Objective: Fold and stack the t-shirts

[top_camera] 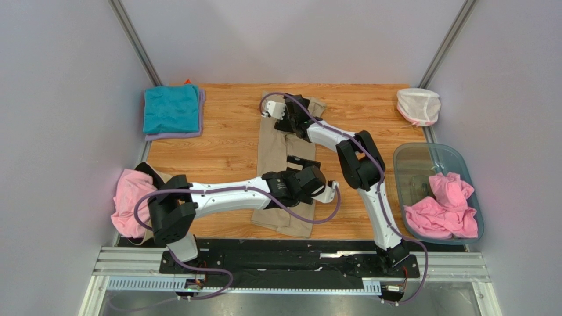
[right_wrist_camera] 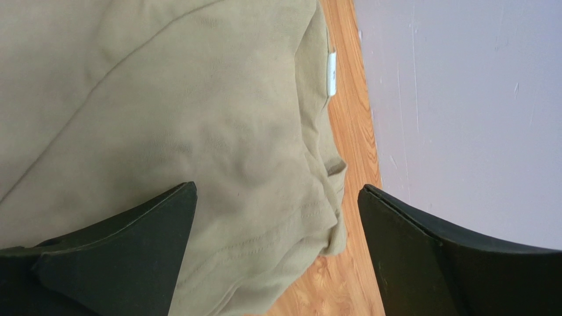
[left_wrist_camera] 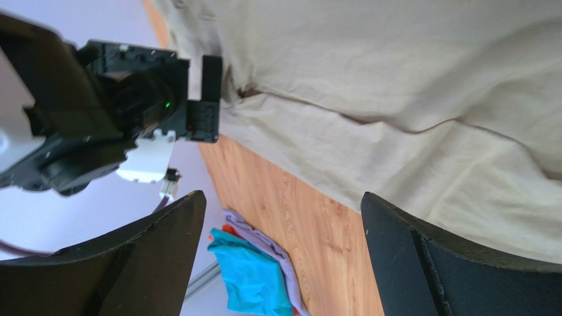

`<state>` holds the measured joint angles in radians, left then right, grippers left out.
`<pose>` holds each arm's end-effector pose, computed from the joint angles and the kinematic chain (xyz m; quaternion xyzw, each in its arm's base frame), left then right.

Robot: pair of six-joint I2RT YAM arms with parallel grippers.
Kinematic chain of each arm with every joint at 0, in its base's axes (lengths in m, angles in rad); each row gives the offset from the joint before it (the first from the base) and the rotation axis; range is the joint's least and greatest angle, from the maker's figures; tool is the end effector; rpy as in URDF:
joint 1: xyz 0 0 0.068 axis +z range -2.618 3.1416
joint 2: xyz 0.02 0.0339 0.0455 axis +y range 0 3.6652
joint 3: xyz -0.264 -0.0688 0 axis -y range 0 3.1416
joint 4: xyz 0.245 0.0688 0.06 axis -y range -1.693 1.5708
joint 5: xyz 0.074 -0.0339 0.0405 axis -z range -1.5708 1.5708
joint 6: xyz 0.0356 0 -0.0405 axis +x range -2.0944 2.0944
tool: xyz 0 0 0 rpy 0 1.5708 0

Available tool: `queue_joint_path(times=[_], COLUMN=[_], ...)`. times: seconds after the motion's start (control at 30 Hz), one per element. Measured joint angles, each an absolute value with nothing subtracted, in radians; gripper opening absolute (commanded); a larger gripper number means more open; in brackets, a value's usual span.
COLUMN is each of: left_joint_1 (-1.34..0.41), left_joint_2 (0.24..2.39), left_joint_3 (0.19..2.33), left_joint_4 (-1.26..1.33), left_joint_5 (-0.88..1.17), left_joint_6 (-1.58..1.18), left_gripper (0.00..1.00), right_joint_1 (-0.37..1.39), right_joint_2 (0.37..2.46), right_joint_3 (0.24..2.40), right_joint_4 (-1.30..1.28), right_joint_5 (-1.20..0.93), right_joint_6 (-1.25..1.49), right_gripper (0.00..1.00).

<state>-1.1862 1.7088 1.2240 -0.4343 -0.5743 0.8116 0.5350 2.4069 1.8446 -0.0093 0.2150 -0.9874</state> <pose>0.1545 -0.3302 0.2313 0.7149 0.5680 0.2065 0.3516 0.4741 0.2722 0.1518 -0.5648 0.6673 -0.1986 0.4431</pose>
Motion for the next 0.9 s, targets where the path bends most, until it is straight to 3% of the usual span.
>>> queue_joint_path(times=[0.47,0.9], left_joint_1=[-1.186,-1.189], left_joint_2=[1.543,1.529], left_joint_3=[0.924,0.906], left_joint_4=[-0.405,-0.480], left_joint_5=[-0.601,-0.476], left_joint_6=[0.782,0.678], left_gripper=[0.97,0.97], right_joint_1=[0.534,0.533], right_joint_2=[2.291,2.268], right_joint_3=[1.781,1.725], right_joint_4=[0.010,0.016], right_joint_5=[0.330,0.369], right_joint_6=[-0.984,-0.994], right_gripper=[1.00,1.00])
